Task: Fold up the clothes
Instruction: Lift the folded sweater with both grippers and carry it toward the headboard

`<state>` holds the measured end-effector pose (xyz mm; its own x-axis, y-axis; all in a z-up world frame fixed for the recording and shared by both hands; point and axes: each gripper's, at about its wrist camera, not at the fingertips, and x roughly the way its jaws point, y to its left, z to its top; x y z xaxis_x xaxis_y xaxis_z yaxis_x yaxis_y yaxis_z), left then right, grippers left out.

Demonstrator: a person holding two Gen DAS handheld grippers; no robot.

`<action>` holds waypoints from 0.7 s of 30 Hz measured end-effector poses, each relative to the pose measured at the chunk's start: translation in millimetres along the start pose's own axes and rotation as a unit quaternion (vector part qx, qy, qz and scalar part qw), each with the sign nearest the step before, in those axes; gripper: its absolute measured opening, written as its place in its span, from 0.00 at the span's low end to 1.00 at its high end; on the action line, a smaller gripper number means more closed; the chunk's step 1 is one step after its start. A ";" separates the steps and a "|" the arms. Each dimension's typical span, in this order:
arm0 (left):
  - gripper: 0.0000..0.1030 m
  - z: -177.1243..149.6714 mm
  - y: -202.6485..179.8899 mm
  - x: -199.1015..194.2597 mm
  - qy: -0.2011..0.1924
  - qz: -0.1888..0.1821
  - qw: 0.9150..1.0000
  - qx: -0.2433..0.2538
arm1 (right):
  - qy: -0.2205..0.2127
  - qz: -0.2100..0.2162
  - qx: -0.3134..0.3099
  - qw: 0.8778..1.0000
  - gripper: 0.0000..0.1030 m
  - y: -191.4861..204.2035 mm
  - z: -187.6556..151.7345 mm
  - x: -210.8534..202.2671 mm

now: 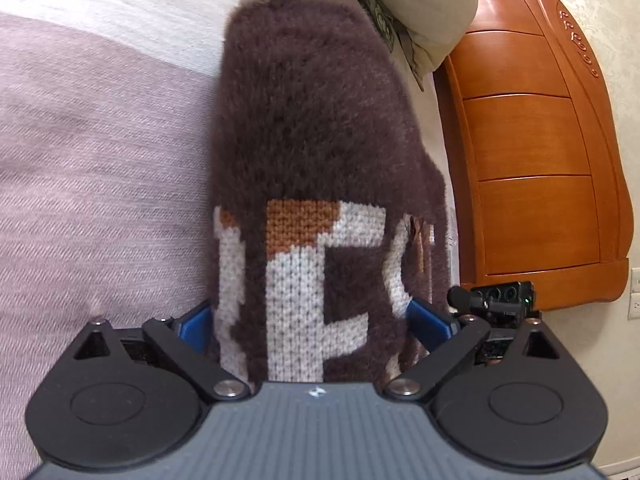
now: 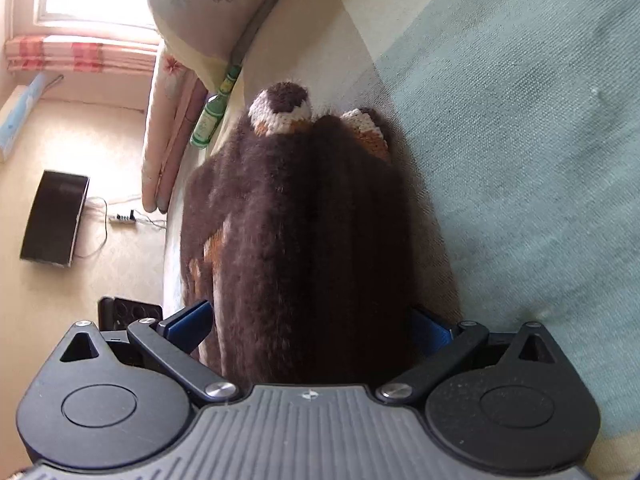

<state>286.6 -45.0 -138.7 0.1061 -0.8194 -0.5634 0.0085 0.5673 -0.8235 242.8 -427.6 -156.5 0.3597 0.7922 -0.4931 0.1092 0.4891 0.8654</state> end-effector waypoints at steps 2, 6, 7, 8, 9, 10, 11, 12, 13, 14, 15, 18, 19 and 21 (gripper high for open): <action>0.95 3.2 0.6 2.8 0.004 -0.006 1.000 -0.003 | 0.002 -0.001 0.006 1.000 1.00 0.4 2.7 2.7; 0.96 5.0 -2.6 6.6 0.015 -0.011 1.000 0.007 | 0.007 -0.002 0.019 1.000 1.00 1.3 8.2 8.2; 0.96 4.2 -3.5 6.8 0.018 -0.012 1.000 0.010 | 0.008 -0.003 0.022 1.000 1.00 1.5 9.5 9.6; 0.96 3.4 -4.4 6.9 0.021 -0.013 1.000 0.014 | 0.012 0.000 0.018 1.000 1.00 1.7 5.7 8.7; 0.96 2.5 -5.2 7.1 0.024 -0.015 0.999 0.017 | 0.017 0.003 0.012 1.000 1.00 1.9 1.0 7.4; 0.96 1.7 -2.7 6.4 0.024 -0.022 0.999 0.015 | 0.026 0.006 0.001 1.000 1.00 2.6 -2.8 7.1; 0.96 0.8 0.3 5.6 0.024 -0.030 0.999 0.013 | 0.035 0.009 -0.010 0.999 1.00 3.4 -6.5 6.9; 0.96 0.0 3.3 4.7 0.023 -0.038 0.999 0.010 | 0.045 0.012 -0.022 0.999 1.00 4.2 -10.2 6.8; 0.96 1.9 3.8 6.6 0.025 -0.041 0.999 0.005 | 0.046 0.013 -0.029 0.998 1.00 3.9 -10.6 7.2; 0.96 4.3 3.8 9.0 0.028 -0.042 0.999 0.001 | 0.044 0.014 -0.028 0.999 1.00 4.1 -8.9 8.5; 0.96 7.0 1.1 12.1 0.029 -0.037 0.999 0.002 | 0.044 0.017 -0.022 0.999 1.00 3.9 -5.9 10.1; 0.97 13.2 -9.2 22.3 0.029 -0.021 0.999 0.015 | 0.038 0.021 -0.016 0.999 1.00 5.0 3.6 18.3; 0.98 14.3 -12.0 25.2 0.029 -0.018 0.999 0.017 | 0.035 0.020 -0.016 0.999 1.00 5.9 4.0 19.4; 0.98 15.7 -16.0 29.2 0.030 -0.015 0.999 0.020 | 0.032 0.021 -0.023 0.999 1.00 7.9 3.0 20.5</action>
